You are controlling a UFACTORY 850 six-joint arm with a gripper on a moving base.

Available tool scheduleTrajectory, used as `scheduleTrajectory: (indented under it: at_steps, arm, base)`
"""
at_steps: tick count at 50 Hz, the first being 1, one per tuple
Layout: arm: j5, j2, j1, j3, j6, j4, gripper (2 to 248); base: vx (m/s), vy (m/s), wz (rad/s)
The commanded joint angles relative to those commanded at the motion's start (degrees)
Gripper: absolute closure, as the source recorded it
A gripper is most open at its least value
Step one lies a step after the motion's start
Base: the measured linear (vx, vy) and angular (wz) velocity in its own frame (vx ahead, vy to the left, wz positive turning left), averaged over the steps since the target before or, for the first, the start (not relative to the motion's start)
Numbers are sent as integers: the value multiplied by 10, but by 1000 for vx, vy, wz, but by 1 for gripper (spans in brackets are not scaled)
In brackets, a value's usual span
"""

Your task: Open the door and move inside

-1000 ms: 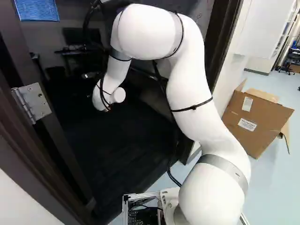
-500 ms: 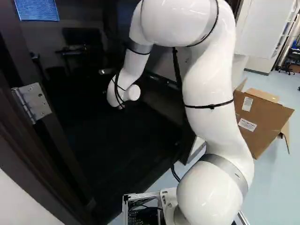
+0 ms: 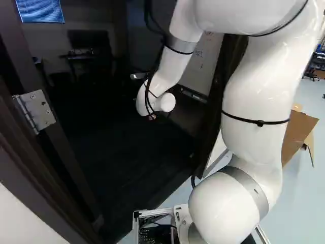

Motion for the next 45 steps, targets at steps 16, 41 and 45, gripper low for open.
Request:
scheduleTrajectory:
  at_steps: [16,41,45]
  arm:
    - [3,79,-56,91,-22,29,3]
    - [6,174,-122,200,-48,63,3]
    - [6,186,-131,214,-51,68,3]
  base:
    - [0,0,0]
    - [0,0,0]
    - [0,0,0]
